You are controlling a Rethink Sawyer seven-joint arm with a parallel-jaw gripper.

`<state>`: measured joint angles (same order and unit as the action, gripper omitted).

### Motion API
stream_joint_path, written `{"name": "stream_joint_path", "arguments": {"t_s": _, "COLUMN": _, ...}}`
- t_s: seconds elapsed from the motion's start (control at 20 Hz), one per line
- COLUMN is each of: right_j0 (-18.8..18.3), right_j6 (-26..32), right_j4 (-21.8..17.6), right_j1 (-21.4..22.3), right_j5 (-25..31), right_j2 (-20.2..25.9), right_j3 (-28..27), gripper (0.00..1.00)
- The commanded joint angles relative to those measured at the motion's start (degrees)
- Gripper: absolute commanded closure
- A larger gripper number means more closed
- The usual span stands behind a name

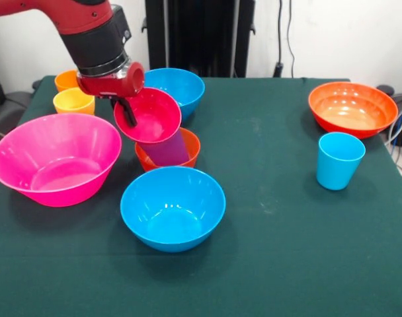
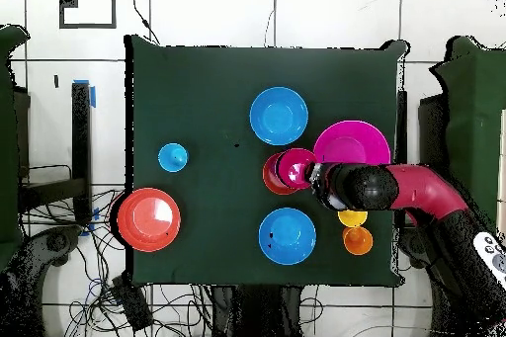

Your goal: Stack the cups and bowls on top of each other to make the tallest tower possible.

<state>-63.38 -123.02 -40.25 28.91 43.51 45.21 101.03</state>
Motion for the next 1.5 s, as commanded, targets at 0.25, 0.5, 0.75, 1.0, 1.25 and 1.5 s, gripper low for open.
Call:
{"name": "stream_joint_path", "arguments": {"t_s": 0.25, "right_j0": 1.65, "right_j6": 15.02, "right_j4": -1.03, "right_j1": 4.2, "right_j5": 8.82, "right_j2": -1.65, "right_j3": 2.29, "gripper": 1.0}}
{"name": "stream_joint_path", "arguments": {"t_s": 0.5, "right_j0": 0.18, "right_j6": 12.54, "right_j4": 2.08, "right_j1": 5.92, "right_j5": 9.48, "right_j2": -1.0, "right_j3": 8.13, "gripper": 1.0}}
{"name": "stream_joint_path", "arguments": {"t_s": 0.75, "right_j0": -1.13, "right_j6": 10.61, "right_j4": 2.9, "right_j1": 2.36, "right_j5": 4.71, "right_j2": 0.11, "right_j3": 11.61, "gripper": 1.0}}
{"name": "stream_joint_path", "arguments": {"t_s": 1.0, "right_j0": -2.57, "right_j6": 10.72, "right_j4": 2.71, "right_j1": -1.62, "right_j5": 1.21, "right_j2": 1.01, "right_j3": 13.18, "gripper": 1.0}}
{"name": "stream_joint_path", "arguments": {"t_s": 1.25, "right_j0": -5.67, "right_j6": 10.4, "right_j4": 2.84, "right_j1": -2.66, "right_j5": -1.59, "right_j2": 3.62, "right_j3": 16.44, "gripper": 1.0}}
{"name": "stream_joint_path", "arguments": {"t_s": 1.5, "right_j0": -7.07, "right_j6": 11.35, "right_j4": 1.55, "right_j1": -6.56, "right_j5": -2.78, "right_j2": 4.51, "right_j3": 15.58, "gripper": 1.0}}
